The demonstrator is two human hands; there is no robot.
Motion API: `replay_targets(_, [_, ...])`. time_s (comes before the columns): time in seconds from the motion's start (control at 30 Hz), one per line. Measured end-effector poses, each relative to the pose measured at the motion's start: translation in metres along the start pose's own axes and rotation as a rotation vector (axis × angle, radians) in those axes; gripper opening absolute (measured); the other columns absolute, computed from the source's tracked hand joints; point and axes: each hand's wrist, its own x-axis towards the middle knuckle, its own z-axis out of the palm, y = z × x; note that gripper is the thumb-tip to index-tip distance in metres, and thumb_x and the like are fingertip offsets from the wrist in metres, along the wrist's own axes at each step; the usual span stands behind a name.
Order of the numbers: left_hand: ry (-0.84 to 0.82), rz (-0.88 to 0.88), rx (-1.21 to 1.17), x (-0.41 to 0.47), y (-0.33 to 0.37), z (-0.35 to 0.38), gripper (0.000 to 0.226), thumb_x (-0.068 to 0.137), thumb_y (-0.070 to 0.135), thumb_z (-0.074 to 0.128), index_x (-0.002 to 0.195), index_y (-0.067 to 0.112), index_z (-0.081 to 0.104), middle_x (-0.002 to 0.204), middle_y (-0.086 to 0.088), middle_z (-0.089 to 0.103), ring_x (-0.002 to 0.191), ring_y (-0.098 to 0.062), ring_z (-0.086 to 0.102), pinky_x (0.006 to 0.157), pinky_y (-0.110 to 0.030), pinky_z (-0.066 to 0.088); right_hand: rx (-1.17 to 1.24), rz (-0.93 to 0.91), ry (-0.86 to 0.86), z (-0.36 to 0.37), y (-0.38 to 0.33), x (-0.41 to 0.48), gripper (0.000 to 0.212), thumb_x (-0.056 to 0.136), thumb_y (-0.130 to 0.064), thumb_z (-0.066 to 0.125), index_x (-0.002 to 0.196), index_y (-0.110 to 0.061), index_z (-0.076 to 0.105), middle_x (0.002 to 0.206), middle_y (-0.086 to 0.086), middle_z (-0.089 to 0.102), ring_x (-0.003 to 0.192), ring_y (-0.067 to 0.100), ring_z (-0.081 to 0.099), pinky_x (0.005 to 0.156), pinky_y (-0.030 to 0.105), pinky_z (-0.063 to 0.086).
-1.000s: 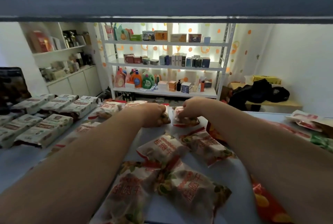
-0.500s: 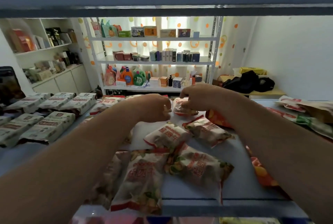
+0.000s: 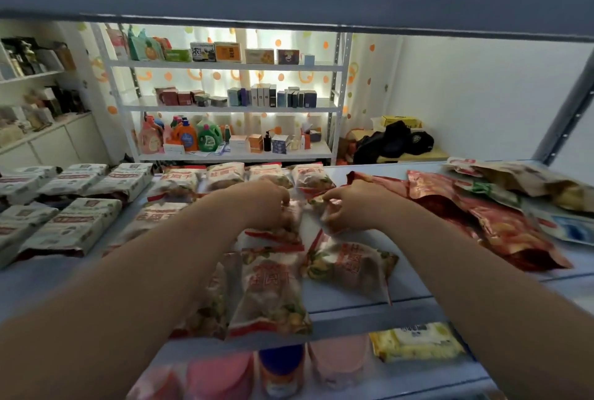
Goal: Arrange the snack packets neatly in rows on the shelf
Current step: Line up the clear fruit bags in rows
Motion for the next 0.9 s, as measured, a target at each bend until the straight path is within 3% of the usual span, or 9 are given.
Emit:
replay_targets(0.17, [0.022, -0.077, -0.002, 0.003, -0.005, 0.008, 0.054, 0.093, 0.057, 0.04, 0.141, 0.032, 0.041, 0.147, -0.014, 0.036, 0.126, -0.033, 0.046, 0.096, -0.045, 0.043, 0.122, 0.014, 0.095, 0.022, -0.009, 0.013, 0.066, 0.084, -0.066, 0.049, 0.141, -0.032, 0.049, 0.132, 0.012, 0.058, 0.118, 0.029, 0.044, 0.08, 0.035, 0.035])
replay_targets(0.33, [0.015, -0.113, -0.004, -0.002, -0.003, 0.011, 0.059, 0.095, 0.056, 0.038, 0.146, 0.028, 0.035, 0.153, -0.017, 0.029, 0.134, -0.037, 0.039, 0.103, -0.048, 0.038, 0.123, 0.016, 0.098, 0.025, -0.016, 0.013, 0.067, 0.087, -0.066, 0.044, 0.143, -0.029, 0.046, 0.138, 0.014, 0.054, 0.123, 0.032, 0.04, 0.09, 0.04, 0.036])
replay_targets(0.43, [0.034, -0.15, -0.012, -0.024, 0.003, -0.003, 0.058, 0.098, 0.05, 0.037, 0.149, 0.023, 0.03, 0.152, -0.016, 0.03, 0.135, -0.038, 0.035, 0.102, -0.048, 0.037, 0.178, 0.012, 0.144, 0.016, -0.016, -0.008, 0.064, 0.092, -0.061, 0.041, 0.143, -0.024, 0.043, 0.138, 0.019, 0.049, 0.122, 0.033, 0.043, 0.087, 0.039, 0.037])
replay_targets(0.53, [0.169, -0.061, -0.073, -0.073, 0.015, -0.009, 0.054, 0.097, 0.049, 0.038, 0.146, 0.028, 0.031, 0.149, -0.008, 0.036, 0.132, -0.03, 0.04, 0.099, -0.045, 0.04, 0.329, -0.012, 0.196, 0.015, -0.007, -0.052, 0.069, 0.078, -0.071, 0.044, 0.138, -0.036, 0.044, 0.141, 0.006, 0.047, 0.123, 0.024, 0.045, 0.091, 0.036, 0.039])
replay_targets(0.6, [0.205, 0.008, -0.156, -0.112, 0.028, -0.003, 0.054, 0.091, 0.055, 0.038, 0.141, 0.034, 0.033, 0.143, 0.0, 0.042, 0.126, -0.022, 0.046, 0.095, -0.042, 0.044, 0.349, -0.055, 0.09, 0.021, -0.003, -0.085, 0.071, 0.068, -0.076, 0.044, 0.133, -0.047, 0.044, 0.141, -0.006, 0.046, 0.116, 0.015, 0.047, 0.093, 0.035, 0.042])
replay_targets(0.67, [0.174, 0.083, -0.181, -0.146, 0.045, 0.006, 0.056, 0.088, 0.057, 0.039, 0.139, 0.036, 0.033, 0.137, 0.005, 0.044, 0.123, -0.017, 0.047, 0.093, -0.036, 0.045, 0.368, -0.076, -0.039, 0.029, -0.002, -0.108, 0.064, 0.071, -0.066, 0.053, 0.132, -0.053, 0.042, 0.141, -0.01, 0.045, 0.11, 0.011, 0.045, 0.09, 0.032, 0.041])
replay_targets(0.73, [0.13, 0.1, -0.207, -0.163, 0.059, 0.015, 0.062, 0.085, 0.058, 0.045, 0.141, 0.036, 0.031, 0.136, 0.009, 0.042, 0.123, -0.014, 0.045, 0.094, -0.033, 0.044, 0.373, -0.065, -0.046, 0.035, -0.002, -0.118, 0.065, 0.076, -0.055, 0.059, 0.137, -0.053, 0.037, 0.142, -0.01, 0.043, 0.117, 0.014, 0.043, 0.097, 0.036, 0.041])
replay_targets(0.8, [0.154, 0.092, -0.194, -0.168, 0.067, 0.024, 0.063, 0.085, 0.055, 0.051, 0.141, 0.034, 0.032, 0.138, 0.008, 0.04, 0.123, -0.014, 0.042, 0.097, -0.033, 0.044, 0.364, -0.027, 0.007, 0.038, -0.004, -0.125, 0.067, 0.077, -0.056, 0.061, 0.139, -0.053, 0.036, 0.137, -0.004, 0.044, 0.124, 0.02, 0.041, 0.101, 0.039, 0.04])
replay_targets(0.9, [0.258, 0.067, -0.188, -0.165, 0.074, 0.04, 0.056, 0.087, 0.045, 0.054, 0.139, 0.03, 0.036, 0.139, 0.007, 0.04, 0.126, -0.015, 0.038, 0.102, -0.033, 0.041, 0.351, 0.081, 0.084, 0.045, -0.008, -0.134, 0.068, 0.071, -0.075, 0.056, 0.135, -0.055, 0.039, 0.117, -0.004, 0.041, 0.111, 0.019, 0.046, 0.085, 0.034, 0.043])
